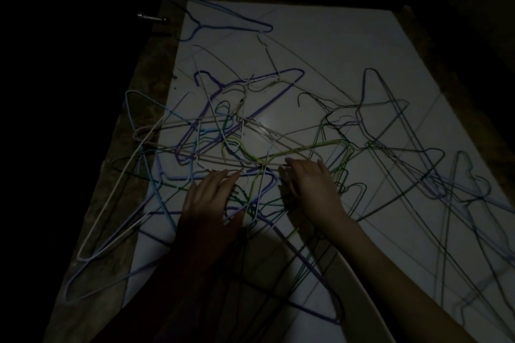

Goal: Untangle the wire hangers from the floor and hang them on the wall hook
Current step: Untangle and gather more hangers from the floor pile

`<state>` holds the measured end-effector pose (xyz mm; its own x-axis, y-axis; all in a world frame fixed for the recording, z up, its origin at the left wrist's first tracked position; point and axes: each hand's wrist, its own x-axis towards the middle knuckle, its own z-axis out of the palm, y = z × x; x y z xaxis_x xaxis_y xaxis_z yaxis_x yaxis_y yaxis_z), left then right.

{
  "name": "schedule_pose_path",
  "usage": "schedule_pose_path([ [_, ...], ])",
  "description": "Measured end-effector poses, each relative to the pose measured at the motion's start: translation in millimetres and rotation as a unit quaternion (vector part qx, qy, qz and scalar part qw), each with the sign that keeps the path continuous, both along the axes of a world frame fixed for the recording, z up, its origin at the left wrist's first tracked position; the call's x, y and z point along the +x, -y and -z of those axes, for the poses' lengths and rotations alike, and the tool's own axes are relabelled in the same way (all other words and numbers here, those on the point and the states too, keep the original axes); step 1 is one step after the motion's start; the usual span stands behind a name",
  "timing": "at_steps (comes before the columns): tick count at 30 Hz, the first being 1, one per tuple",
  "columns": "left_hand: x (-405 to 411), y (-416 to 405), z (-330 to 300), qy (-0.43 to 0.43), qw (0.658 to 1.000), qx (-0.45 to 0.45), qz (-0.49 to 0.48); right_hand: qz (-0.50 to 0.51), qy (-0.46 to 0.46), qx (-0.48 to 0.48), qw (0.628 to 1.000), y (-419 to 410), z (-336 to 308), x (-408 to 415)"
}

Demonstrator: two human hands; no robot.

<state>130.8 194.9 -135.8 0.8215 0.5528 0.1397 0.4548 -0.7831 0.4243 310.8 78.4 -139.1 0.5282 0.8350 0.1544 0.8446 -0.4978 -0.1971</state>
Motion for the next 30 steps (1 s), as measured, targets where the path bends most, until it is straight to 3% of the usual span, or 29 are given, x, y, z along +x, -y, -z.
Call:
schedule_pose_path([
  [8,-6,0,3,0.044,0.999,-0.017,-0.013,-0.005,0.026,0.016,1.0,1,-5,0],
  [13,-6,0,4,0.031,0.999,-0.006,-0.005,-0.007,-0.026,-0.114,0.993,0,-3,2],
  [20,-10,0,7,0.022,0.999,-0.025,-0.006,0.016,-0.032,-0.006,0.999,28,-11,-26],
  [30,-7,5,7,0.029,0.999,-0.023,-0.014,0.078,-0.126,-0.018,0.989,113,-10,-47],
])
